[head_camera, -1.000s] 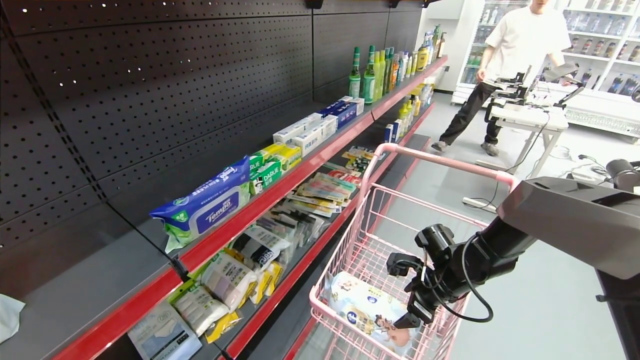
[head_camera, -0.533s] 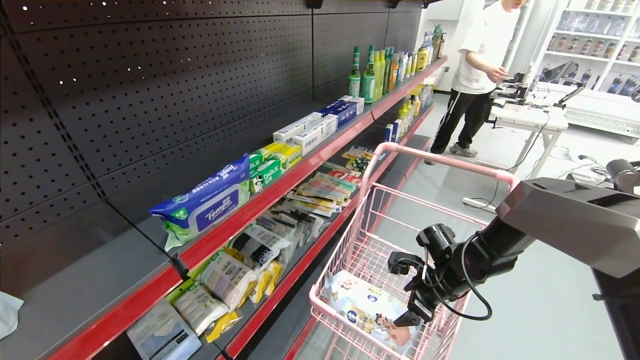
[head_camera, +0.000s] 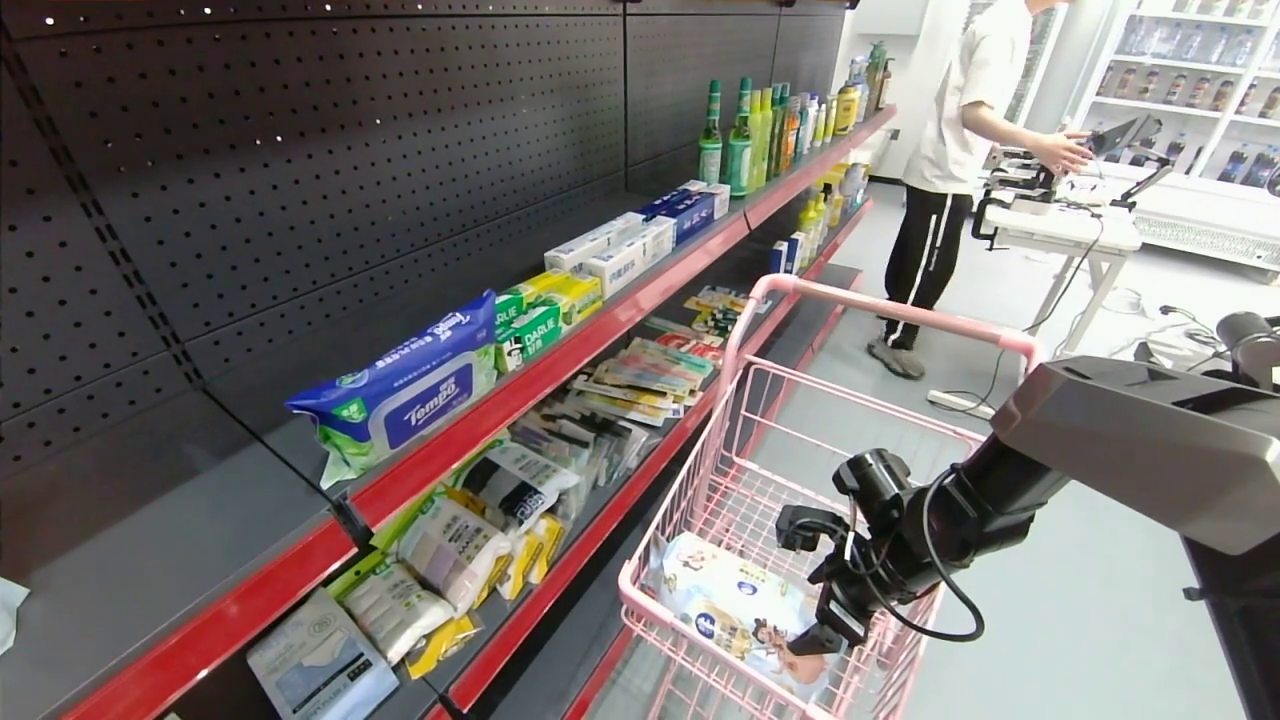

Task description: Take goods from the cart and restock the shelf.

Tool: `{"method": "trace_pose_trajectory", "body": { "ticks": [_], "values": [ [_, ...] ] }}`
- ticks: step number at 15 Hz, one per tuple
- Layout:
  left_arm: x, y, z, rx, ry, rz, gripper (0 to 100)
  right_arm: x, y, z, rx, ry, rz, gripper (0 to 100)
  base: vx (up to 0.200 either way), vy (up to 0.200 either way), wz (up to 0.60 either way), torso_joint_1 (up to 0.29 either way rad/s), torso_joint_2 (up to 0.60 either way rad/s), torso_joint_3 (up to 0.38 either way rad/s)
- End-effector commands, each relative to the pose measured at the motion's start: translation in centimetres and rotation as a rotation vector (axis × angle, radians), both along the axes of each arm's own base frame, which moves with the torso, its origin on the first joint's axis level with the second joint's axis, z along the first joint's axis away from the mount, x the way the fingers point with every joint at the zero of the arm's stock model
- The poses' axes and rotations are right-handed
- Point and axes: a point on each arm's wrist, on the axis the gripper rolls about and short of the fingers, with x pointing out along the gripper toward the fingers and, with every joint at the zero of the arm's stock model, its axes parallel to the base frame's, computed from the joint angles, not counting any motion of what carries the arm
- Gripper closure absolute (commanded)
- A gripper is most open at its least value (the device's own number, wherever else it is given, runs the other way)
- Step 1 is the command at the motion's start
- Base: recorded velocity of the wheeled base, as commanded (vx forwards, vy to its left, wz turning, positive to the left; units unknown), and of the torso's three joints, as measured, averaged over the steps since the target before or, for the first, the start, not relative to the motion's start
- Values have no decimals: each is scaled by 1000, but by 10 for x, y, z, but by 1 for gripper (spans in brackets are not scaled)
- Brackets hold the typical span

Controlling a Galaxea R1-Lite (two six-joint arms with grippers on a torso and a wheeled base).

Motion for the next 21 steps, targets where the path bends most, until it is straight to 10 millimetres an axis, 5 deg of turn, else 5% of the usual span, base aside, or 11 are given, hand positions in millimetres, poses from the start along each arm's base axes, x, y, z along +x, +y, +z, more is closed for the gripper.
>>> {"method": "trace_pose_trajectory", "body": {
  "ticks": [1, 21],
  "values": [
    [0, 0, 0, -1, 1, 0, 0, 0, 0, 0, 0, -1, 2, 0, 0, 0, 0, 0, 0, 0],
    [0, 0, 0, 0, 1, 0, 0, -1, 8, -2, 54, 12, 28, 0, 0, 0, 0, -38, 97, 57]
  ]
}}
